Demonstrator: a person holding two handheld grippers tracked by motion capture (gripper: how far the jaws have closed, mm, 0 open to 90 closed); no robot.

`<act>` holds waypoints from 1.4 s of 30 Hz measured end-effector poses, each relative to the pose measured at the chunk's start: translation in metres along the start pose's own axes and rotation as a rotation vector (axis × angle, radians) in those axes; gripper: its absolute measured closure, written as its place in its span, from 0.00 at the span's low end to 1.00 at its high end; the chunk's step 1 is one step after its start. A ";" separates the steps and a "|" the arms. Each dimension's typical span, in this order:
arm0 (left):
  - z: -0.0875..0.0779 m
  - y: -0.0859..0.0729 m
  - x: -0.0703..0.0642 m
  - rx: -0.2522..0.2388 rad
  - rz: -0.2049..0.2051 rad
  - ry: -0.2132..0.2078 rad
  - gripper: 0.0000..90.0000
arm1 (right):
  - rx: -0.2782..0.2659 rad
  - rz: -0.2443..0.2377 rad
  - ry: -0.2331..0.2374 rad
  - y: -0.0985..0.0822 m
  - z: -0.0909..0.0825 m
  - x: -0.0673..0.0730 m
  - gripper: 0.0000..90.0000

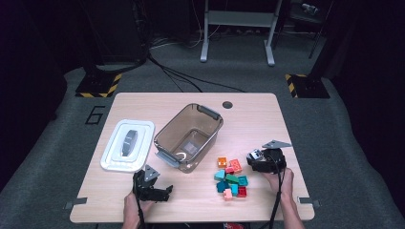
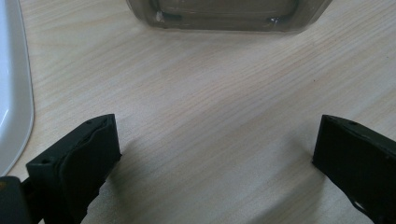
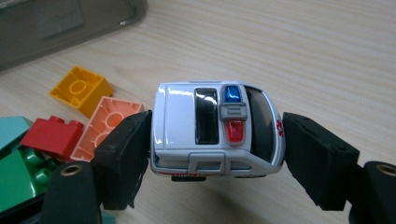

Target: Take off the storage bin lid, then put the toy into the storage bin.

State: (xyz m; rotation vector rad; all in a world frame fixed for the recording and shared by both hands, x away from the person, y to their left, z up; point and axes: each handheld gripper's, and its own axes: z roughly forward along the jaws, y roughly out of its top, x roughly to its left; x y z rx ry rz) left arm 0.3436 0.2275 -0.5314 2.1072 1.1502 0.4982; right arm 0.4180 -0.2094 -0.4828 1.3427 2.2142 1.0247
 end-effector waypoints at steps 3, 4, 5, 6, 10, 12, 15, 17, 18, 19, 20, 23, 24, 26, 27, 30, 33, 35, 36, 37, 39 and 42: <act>0.000 0.000 0.000 0.000 0.000 0.000 0.00 | -0.011 -0.011 0.000 0.008 -0.003 0.002 0.28; 0.000 0.000 0.000 0.000 -0.001 0.000 0.00 | -0.018 -0.013 0.003 0.010 -0.003 0.002 0.28; 0.000 0.000 0.000 0.000 0.000 0.000 0.00 | -0.024 -0.013 0.005 0.012 -0.004 0.003 0.28; 0.000 0.000 0.000 0.000 0.000 0.000 0.00 | -0.023 -0.021 0.008 0.015 -0.005 0.004 0.28; 0.000 0.000 0.000 0.000 -0.001 0.000 0.00 | -0.034 -0.020 0.020 0.023 -0.008 0.007 0.28; 0.000 0.000 0.000 0.000 0.000 0.000 0.00 | -0.038 -0.032 0.022 0.028 -0.009 0.009 0.28; 0.000 0.000 0.000 -0.001 -0.003 -0.002 0.00 | -0.046 -0.035 0.029 0.033 -0.011 0.012 0.28; 0.000 0.000 0.000 0.000 0.000 0.000 0.00 | -0.052 -0.041 0.037 0.037 -0.011 0.013 0.28; 0.000 0.000 0.000 -0.001 -0.003 -0.001 0.00 | -0.053 -0.046 0.037 0.039 -0.012 0.013 0.28; 0.000 0.000 0.000 0.000 0.000 0.000 0.00 | -0.053 -0.049 0.039 0.041 -0.012 0.014 0.28; 0.000 0.000 0.000 -0.001 -0.001 0.000 0.00 | -0.055 -0.051 0.038 0.042 -0.012 0.015 0.28; 0.000 0.000 0.000 0.000 0.000 0.000 0.00 | -0.067 -0.049 0.047 0.047 -0.015 0.016 0.28; 0.000 0.000 0.000 0.000 0.000 0.000 0.00 | -0.068 -0.053 0.046 0.049 -0.015 0.017 0.28; 0.000 0.000 0.000 -0.001 -0.002 -0.001 0.00 | -0.072 -0.053 0.048 0.052 -0.017 0.017 0.28; 0.000 0.000 0.000 -0.001 -0.002 0.000 0.00 | -0.074 -0.057 0.049 0.054 -0.017 0.018 0.28; 0.000 0.000 0.000 -0.001 -0.002 -0.001 0.00 | -0.075 -0.057 0.050 0.059 -0.020 0.019 0.28; 0.000 0.000 0.000 0.000 -0.003 -0.001 0.00 | -0.077 -0.059 0.053 0.064 -0.021 0.020 0.28; 0.000 0.000 0.000 -0.001 -0.003 -0.001 0.00 | -0.083 -0.058 0.056 0.067 -0.022 0.020 0.28; 0.000 0.000 0.000 0.000 0.000 0.000 0.00 | -0.085 -0.060 0.056 0.069 -0.023 0.020 0.28; 0.000 0.000 0.000 -0.001 0.000 0.000 0.00 | -0.085 -0.063 0.054 0.071 -0.023 0.021 0.28; 0.000 0.000 0.000 -0.001 -0.003 -0.001 0.00 | -0.088 -0.068 0.059 0.075 -0.024 0.022 0.28; 0.000 0.000 0.000 -0.001 -0.002 0.000 0.00 | -0.091 -0.081 0.061 0.084 -0.025 0.024 0.28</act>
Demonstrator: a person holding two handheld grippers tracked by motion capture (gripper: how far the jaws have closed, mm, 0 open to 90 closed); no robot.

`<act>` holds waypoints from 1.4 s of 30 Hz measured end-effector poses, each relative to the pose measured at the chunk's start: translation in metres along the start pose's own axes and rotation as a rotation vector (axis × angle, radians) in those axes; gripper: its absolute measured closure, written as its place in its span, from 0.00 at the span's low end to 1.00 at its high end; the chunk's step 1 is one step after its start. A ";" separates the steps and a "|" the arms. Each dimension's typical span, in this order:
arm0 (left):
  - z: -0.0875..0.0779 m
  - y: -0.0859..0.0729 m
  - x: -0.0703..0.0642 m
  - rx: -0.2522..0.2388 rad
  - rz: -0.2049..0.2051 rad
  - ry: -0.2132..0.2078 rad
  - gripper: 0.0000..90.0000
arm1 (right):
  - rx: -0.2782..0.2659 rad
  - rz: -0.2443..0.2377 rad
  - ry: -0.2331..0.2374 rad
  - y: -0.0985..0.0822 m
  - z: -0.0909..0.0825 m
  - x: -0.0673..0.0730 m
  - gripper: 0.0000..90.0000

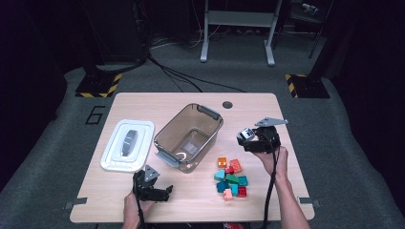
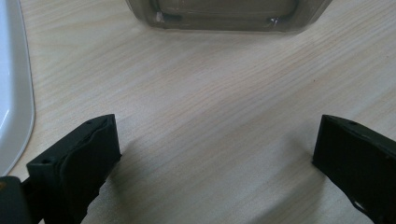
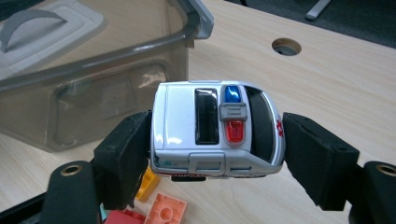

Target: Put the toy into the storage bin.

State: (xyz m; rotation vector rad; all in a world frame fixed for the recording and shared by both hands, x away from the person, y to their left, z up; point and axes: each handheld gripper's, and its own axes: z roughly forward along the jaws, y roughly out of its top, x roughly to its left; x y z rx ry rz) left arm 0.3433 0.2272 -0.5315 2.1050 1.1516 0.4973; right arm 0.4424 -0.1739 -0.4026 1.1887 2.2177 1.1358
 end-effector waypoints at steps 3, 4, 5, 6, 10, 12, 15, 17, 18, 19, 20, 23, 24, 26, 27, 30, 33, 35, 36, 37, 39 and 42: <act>0.000 0.000 0.000 0.000 0.000 0.000 0.00 | -0.007 -0.008 0.005 0.008 0.000 0.002 0.28; 0.000 0.000 0.000 0.000 0.000 -0.001 0.00 | -0.009 -0.009 0.006 0.011 0.000 0.003 0.28; 0.000 0.000 0.000 -0.002 0.000 0.001 0.00 | -0.010 -0.015 0.006 0.014 0.000 0.003 0.28; 0.000 0.000 -0.001 -0.004 0.003 0.004 0.00 | -0.010 -0.017 0.008 0.017 0.001 0.004 0.28; 0.000 0.000 0.000 -0.002 0.000 -0.001 0.01 | -0.009 -0.037 0.013 0.027 0.004 0.006 0.28; 0.000 0.000 0.000 -0.002 0.000 -0.001 0.01 | -0.005 -0.044 0.017 0.033 0.006 0.008 0.28; 0.000 0.000 0.000 -0.001 0.000 -0.002 0.01 | 0.002 -0.069 0.014 0.040 0.010 0.010 0.28; 0.000 0.000 0.000 -0.001 0.000 -0.002 0.01 | 0.013 -0.085 0.015 0.046 0.014 0.012 0.28; 0.000 0.000 0.000 -0.001 0.000 -0.003 0.01 | 0.014 -0.084 0.020 0.049 0.016 0.014 0.28; 0.000 0.000 0.000 -0.001 0.000 -0.003 0.01 | 0.012 -0.093 0.021 0.051 0.017 0.015 0.28; 0.000 0.000 0.000 -0.001 0.000 -0.003 0.01 | 0.016 -0.090 0.020 0.054 0.019 0.017 0.28; 0.000 0.000 0.000 -0.001 0.001 -0.002 0.01 | 0.018 -0.108 0.034 0.061 0.027 0.020 0.28; 0.000 0.000 0.000 -0.002 0.000 -0.002 0.01 | 0.023 -0.115 0.040 0.064 0.032 0.022 0.28; 0.000 0.000 0.000 -0.002 0.000 -0.001 0.01 | 0.026 -0.114 0.041 0.066 0.034 0.023 0.28; 0.000 0.000 0.000 -0.001 0.000 -0.002 0.01 | 0.034 -0.124 0.050 0.070 0.043 0.026 0.28; 0.000 0.000 0.000 -0.002 0.000 -0.001 0.01 | 0.047 -0.124 0.058 0.074 0.052 0.031 0.28; 0.000 0.000 0.000 0.000 0.005 0.003 0.01 | 0.056 -0.140 0.070 0.078 0.060 0.034 0.28; 0.000 0.000 0.000 0.000 0.006 0.003 0.01 | 0.054 -0.148 0.072 0.080 0.066 0.039 0.28; 0.000 0.000 -0.001 -0.003 0.000 0.003 0.01 | 0.057 -0.148 0.076 0.080 0.068 0.041 0.28; 0.000 0.000 -0.001 -0.004 0.002 0.003 0.01 | 0.071 -0.167 0.083 0.081 0.072 0.043 0.28; 0.000 0.000 -0.001 -0.003 0.001 0.003 0.01 | 0.073 -0.166 0.085 0.082 0.077 0.047 0.28; 0.000 0.000 -0.001 -0.004 0.003 0.004 0.01 | 0.078 -0.186 0.091 0.082 0.082 0.049 0.28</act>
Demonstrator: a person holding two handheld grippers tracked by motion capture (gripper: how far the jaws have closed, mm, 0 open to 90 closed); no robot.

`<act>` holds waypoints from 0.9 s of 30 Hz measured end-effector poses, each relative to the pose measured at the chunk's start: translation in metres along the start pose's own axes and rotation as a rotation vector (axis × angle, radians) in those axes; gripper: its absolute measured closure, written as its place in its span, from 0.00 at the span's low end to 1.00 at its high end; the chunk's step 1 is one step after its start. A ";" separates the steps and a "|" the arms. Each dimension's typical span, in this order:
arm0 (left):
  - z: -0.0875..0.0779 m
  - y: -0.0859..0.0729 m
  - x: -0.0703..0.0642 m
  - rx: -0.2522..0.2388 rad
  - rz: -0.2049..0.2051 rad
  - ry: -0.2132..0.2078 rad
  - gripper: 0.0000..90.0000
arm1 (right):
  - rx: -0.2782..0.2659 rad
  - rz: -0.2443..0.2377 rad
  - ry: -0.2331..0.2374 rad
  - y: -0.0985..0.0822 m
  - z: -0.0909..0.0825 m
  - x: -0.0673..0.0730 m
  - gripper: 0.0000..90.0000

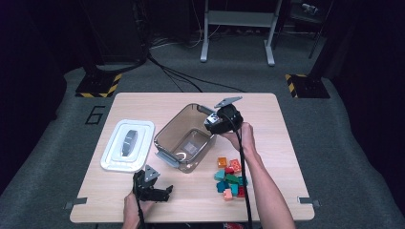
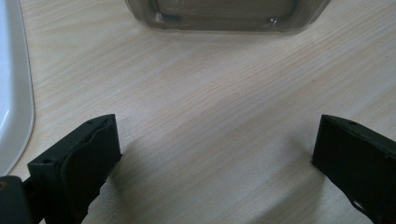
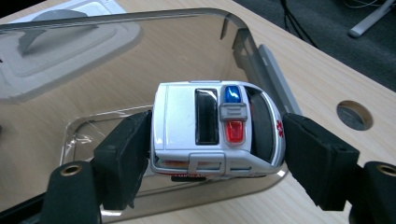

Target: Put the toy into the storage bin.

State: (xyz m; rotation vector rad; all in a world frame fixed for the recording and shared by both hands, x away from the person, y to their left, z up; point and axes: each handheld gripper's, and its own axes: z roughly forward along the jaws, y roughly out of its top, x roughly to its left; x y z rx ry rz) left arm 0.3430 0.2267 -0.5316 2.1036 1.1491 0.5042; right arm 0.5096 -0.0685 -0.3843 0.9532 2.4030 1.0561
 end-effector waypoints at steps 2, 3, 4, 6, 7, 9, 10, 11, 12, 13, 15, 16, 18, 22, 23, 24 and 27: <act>0.000 0.000 0.000 0.001 -0.002 -0.001 0.01 | 0.011 -0.002 0.003 0.001 0.003 0.002 0.28; 0.000 0.000 0.000 0.000 0.000 0.000 0.01 | 0.017 0.009 0.001 0.001 0.004 0.003 0.28; 0.000 0.000 0.000 -0.001 0.000 0.000 0.01 | 0.023 0.011 0.002 0.001 0.006 0.004 0.28; 0.000 0.000 0.000 0.000 0.000 0.000 0.01 | 0.032 0.003 -0.002 0.001 0.007 0.004 0.28; 0.000 0.000 0.000 0.000 0.001 0.000 0.01 | 0.037 0.000 0.001 0.001 0.008 0.003 0.28; 0.000 0.000 0.000 -0.003 0.000 0.000 0.01 | 0.056 -0.005 0.000 0.001 0.008 0.003 0.28; 0.000 0.000 0.000 -0.004 0.000 0.000 0.01 | 0.058 0.004 0.005 0.000 0.008 0.002 0.27; 0.000 0.000 0.000 -0.003 0.001 0.001 0.01 | 0.056 0.004 0.006 0.000 0.008 0.002 0.27; 0.000 0.000 0.000 -0.004 0.000 0.002 0.01 | 0.057 0.011 -0.002 0.000 0.007 0.002 0.27; 0.000 0.000 -0.001 -0.005 0.001 0.003 0.01 | 0.061 0.014 -0.003 0.000 0.007 0.002 0.27; 0.000 0.000 0.000 -0.004 0.001 0.003 0.01 | 0.065 -0.003 -0.008 0.000 0.007 0.003 0.27; 0.000 0.000 0.000 -0.004 0.000 0.002 0.01 | 0.068 -0.009 -0.014 0.000 0.007 0.003 0.27; 0.000 0.000 0.000 -0.004 0.001 0.003 0.01 | 0.081 -0.025 -0.022 0.001 0.008 0.004 0.27; 0.000 0.000 0.000 -0.004 0.000 0.003 0.01 | 0.086 -0.043 -0.036 0.002 0.011 0.005 0.27; 0.000 0.000 0.000 -0.004 0.001 0.003 0.01 | 0.085 -0.041 -0.035 0.002 0.011 0.006 0.27; 0.000 0.000 0.000 -0.004 0.000 0.003 0.01 | 0.088 -0.044 -0.039 0.002 0.011 0.006 0.27; 0.000 0.000 0.000 -0.004 0.001 0.003 0.01 | 0.083 -0.035 -0.043 0.001 0.009 0.005 0.27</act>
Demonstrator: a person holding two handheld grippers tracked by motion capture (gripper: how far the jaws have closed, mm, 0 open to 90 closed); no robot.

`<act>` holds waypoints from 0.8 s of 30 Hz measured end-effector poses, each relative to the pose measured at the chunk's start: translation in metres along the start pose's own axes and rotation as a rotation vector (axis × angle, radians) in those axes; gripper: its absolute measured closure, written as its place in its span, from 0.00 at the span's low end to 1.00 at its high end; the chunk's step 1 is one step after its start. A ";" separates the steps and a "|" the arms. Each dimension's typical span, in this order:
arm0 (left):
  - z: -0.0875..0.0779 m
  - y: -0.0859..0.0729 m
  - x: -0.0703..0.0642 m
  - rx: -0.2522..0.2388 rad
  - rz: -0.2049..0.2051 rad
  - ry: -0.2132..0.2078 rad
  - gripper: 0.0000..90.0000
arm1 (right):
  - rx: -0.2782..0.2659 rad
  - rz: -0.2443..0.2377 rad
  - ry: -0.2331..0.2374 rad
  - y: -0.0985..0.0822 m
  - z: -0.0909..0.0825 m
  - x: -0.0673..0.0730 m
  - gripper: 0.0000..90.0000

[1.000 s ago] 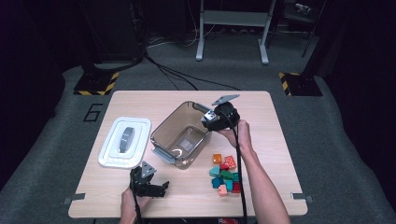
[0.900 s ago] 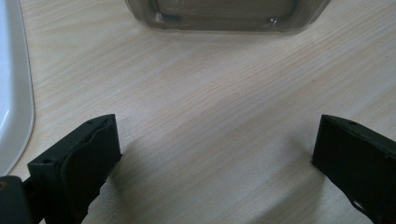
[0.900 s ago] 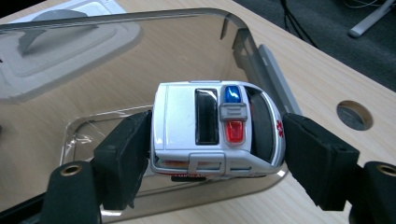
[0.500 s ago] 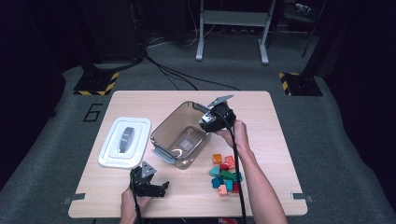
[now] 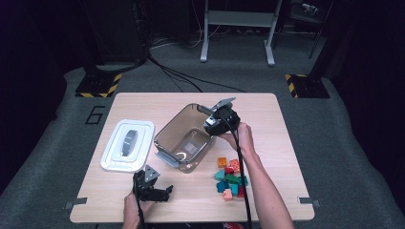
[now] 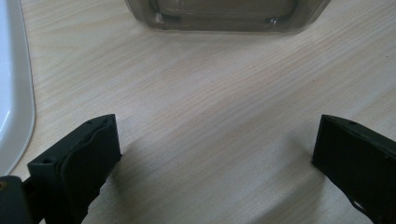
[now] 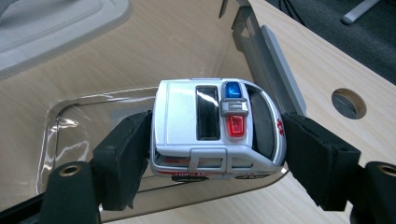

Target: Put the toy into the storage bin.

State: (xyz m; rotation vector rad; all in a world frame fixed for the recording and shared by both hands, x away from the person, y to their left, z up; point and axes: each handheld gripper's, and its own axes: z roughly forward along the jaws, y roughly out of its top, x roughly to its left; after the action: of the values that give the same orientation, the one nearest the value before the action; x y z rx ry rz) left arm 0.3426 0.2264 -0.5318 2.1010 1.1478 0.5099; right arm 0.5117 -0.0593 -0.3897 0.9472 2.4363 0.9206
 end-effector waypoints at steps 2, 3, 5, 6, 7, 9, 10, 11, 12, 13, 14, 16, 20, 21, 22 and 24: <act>0.000 0.000 0.000 0.000 0.000 0.000 0.01 | -0.004 0.005 -0.004 0.000 -0.001 0.000 0.27; 0.000 0.000 0.000 0.000 -0.001 0.000 0.01 | -0.010 0.000 -0.009 0.000 -0.001 0.000 0.27; 0.000 0.000 0.000 0.000 0.000 -0.001 0.01 | -0.004 0.000 -0.015 0.000 -0.001 0.000 0.27; 0.000 0.000 0.000 0.000 0.001 0.000 0.01 | -0.011 0.000 -0.019 0.000 -0.001 0.000 0.26; 0.000 0.000 0.000 0.000 -0.001 -0.001 0.01 | -0.008 -0.001 -0.026 0.000 -0.001 0.001 0.24; 0.000 0.000 0.000 0.000 0.000 0.000 0.01 | -0.015 0.005 -0.027 0.000 -0.002 0.001 0.22; 0.000 0.000 0.000 0.000 0.000 0.000 0.01 | -0.010 0.022 -0.031 0.000 -0.004 0.001 0.21; 0.000 0.000 0.000 0.000 0.000 0.000 0.01 | -0.024 0.017 -0.028 -0.001 -0.004 0.000 0.20; 0.000 0.000 0.000 -0.001 -0.001 0.000 0.01 | -0.023 0.030 -0.025 -0.001 -0.006 0.000 0.19; 0.000 0.000 0.000 -0.001 0.000 0.001 0.01 | -0.022 0.045 -0.024 -0.002 -0.009 0.000 0.18; 0.000 0.000 0.000 0.002 0.000 -0.004 0.01 | -0.035 0.036 -0.020 -0.003 -0.011 -0.002 0.17; 0.000 0.000 0.000 0.002 0.000 -0.003 0.01 | -0.042 0.072 -0.010 -0.006 -0.019 -0.003 0.16; 0.000 0.000 0.000 0.001 0.001 -0.002 0.01 | -0.069 0.098 0.007 -0.019 -0.033 -0.006 0.13; -0.001 0.000 0.000 0.005 0.006 -0.002 0.01 | -0.069 0.100 0.010 -0.022 -0.035 -0.006 0.12; 0.000 0.000 0.000 0.001 0.000 -0.003 0.01 | -0.070 0.097 0.015 -0.027 -0.038 -0.008 0.11; -0.001 0.000 0.000 0.004 0.006 -0.002 0.01 | -0.070 0.120 0.019 -0.037 -0.045 -0.010 0.10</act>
State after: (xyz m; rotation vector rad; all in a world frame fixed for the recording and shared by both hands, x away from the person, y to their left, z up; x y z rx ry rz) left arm 0.3425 0.2269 -0.5313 2.1091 1.1424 0.5089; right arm 0.4773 -0.1068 -0.3821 1.0732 2.3677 1.0536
